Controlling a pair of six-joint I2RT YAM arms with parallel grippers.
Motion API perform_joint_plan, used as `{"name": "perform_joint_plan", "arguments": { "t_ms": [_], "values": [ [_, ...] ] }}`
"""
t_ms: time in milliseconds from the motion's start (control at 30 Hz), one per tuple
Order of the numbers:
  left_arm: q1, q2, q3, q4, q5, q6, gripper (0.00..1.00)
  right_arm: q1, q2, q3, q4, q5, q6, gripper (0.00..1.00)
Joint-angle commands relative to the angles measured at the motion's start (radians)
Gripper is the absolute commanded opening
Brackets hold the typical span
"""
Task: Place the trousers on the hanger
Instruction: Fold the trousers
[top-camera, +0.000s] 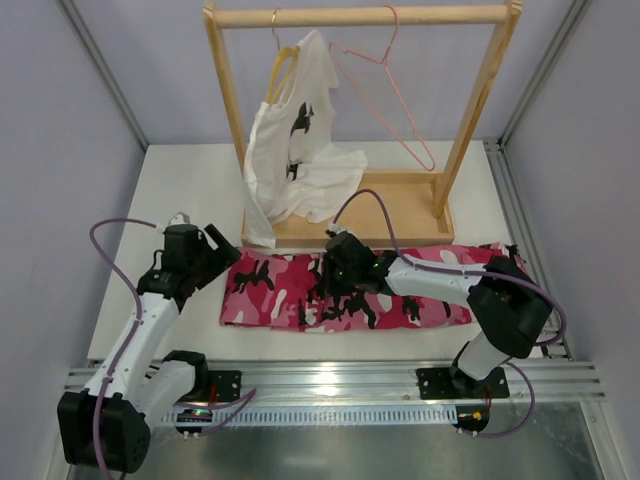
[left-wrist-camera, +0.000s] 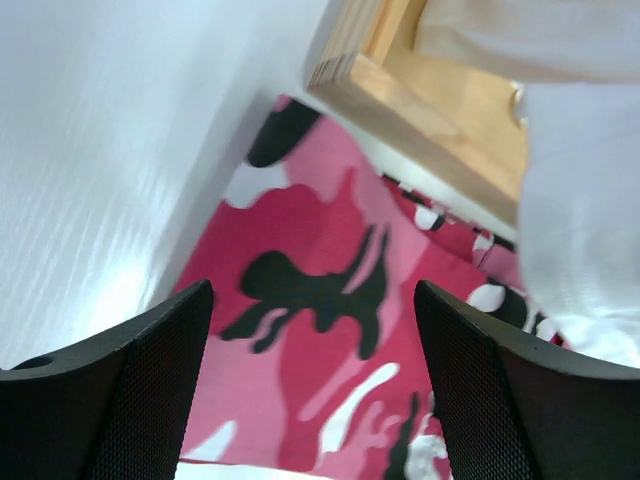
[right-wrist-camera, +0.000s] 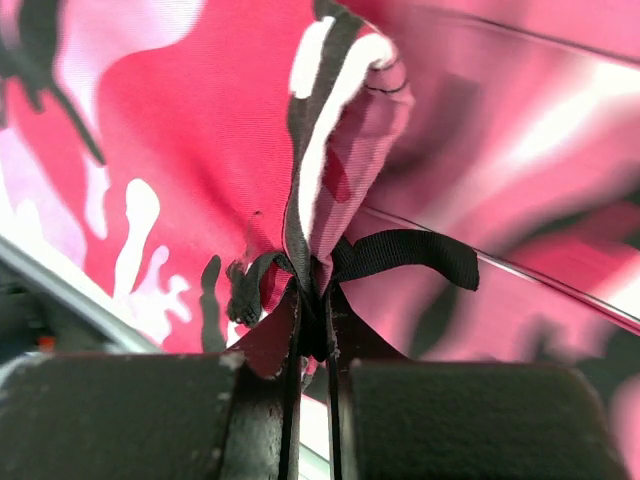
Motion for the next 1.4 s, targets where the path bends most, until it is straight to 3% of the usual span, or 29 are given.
{"name": "perform_joint_plan", "arguments": {
  "t_ms": [0, 233, 300, 333, 367, 467, 733, 867, 1033, 1233, 1367],
  "values": [
    [0.007, 0.002, -0.042, -0.007, 0.040, 0.055, 0.82, -0.038, -0.084, -0.072, -0.116, 0.015, -0.087, 0.04],
    [0.006, 0.059, -0.130, 0.073, 0.119, 0.035, 0.83, -0.112, -0.113, -0.124, -0.117, -0.020, -0.148, 0.04],
    [0.006, 0.077, -0.143, 0.096, 0.132, 0.033, 0.82, -0.113, -0.112, -0.134, -0.080, -0.039, -0.144, 0.14],
    [0.006, 0.085, -0.151, 0.102, 0.136, 0.035, 0.82, -0.115, -0.113, -0.137, -0.068, -0.052, -0.132, 0.31],
    [0.006, 0.091, -0.156, 0.104, 0.135, 0.033, 0.82, -0.113, -0.125, -0.153, -0.034, -0.056, -0.124, 0.37],
    [0.006, 0.091, -0.165, 0.110, 0.129, 0.039, 0.81, -0.113, -0.151, -0.189, 0.021, -0.048, -0.076, 0.48],
    [0.006, 0.111, -0.200, 0.145, 0.142, 0.029, 0.79, -0.113, -0.130, -0.253, 0.155, -0.071, 0.002, 0.50],
    [0.006, 0.108, -0.214, 0.174, 0.147, 0.007, 0.78, -0.113, -0.112, -0.240, 0.242, -0.135, 0.010, 0.40],
    [0.006, 0.102, -0.206, 0.173, 0.127, -0.002, 0.78, -0.109, -0.196, -0.203, 0.174, -0.099, -0.007, 0.04],
    [0.006, 0.105, -0.202, 0.188, 0.119, -0.011, 0.79, -0.109, -0.254, -0.010, -0.243, -0.002, -0.065, 0.04],
    [0.006, 0.108, -0.213, 0.208, 0.127, -0.016, 0.79, -0.110, -0.239, 0.010, -0.329, 0.032, -0.089, 0.04]
  ]
}}
